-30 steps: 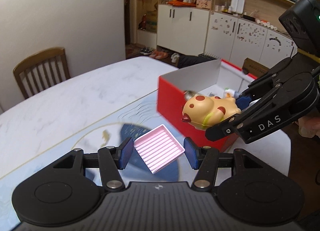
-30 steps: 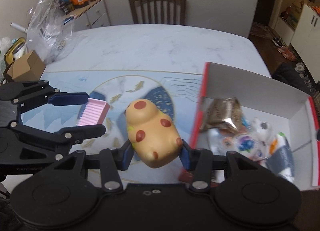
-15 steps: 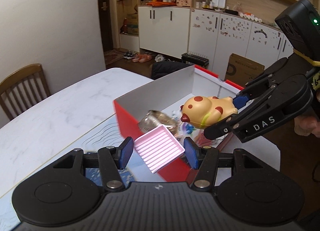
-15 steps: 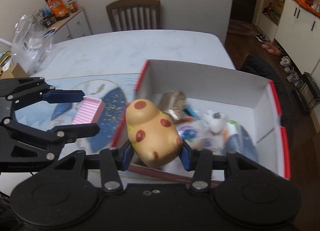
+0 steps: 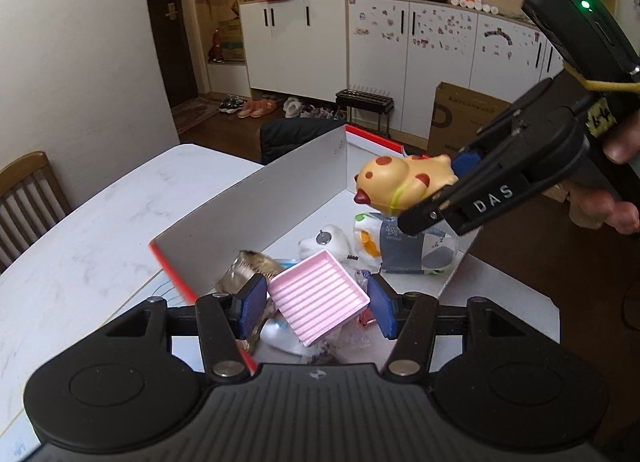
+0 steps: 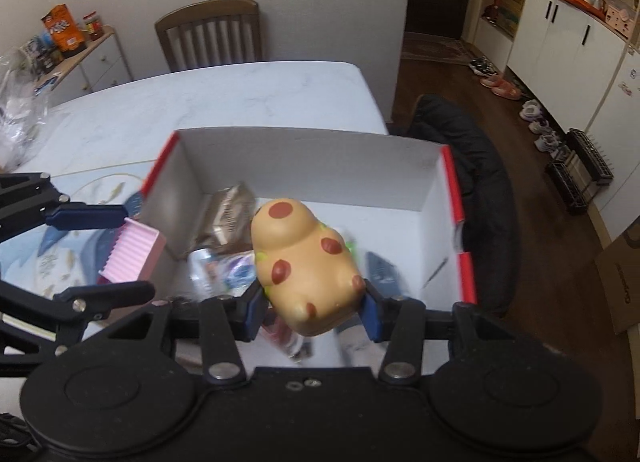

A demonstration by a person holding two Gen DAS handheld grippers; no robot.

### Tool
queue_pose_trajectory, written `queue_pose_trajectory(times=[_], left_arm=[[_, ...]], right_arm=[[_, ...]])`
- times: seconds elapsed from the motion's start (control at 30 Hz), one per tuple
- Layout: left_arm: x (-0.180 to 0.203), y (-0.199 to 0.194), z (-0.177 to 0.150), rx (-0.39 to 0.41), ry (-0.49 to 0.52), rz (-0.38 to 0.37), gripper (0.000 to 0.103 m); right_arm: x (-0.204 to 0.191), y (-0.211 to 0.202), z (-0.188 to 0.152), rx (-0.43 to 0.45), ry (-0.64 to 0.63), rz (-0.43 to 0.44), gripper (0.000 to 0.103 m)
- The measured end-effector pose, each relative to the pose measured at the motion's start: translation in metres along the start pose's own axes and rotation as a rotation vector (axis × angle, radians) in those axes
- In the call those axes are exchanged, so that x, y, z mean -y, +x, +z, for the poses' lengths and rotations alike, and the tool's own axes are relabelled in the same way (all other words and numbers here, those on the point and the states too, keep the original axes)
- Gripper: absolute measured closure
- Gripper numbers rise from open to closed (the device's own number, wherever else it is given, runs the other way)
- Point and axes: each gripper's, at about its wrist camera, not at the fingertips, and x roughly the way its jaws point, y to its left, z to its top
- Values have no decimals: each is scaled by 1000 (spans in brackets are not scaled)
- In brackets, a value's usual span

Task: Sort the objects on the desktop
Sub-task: 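Carry the pink pad and yellow toy over the shoebox with both grippers, then lower pink pad and yellow toy into the shoebox and open both grippers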

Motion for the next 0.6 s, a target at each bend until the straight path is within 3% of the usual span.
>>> queue_pose_trajectory(times=[0.43, 0.6], left_arm=[[-13, 59, 36, -54, -2, 0, 48], [-21, 83, 44, -83, -4, 0, 48]], right_arm=[[35, 47, 29, -28, -12, -85, 56], [44, 70, 37, -61, 1, -78, 56]])
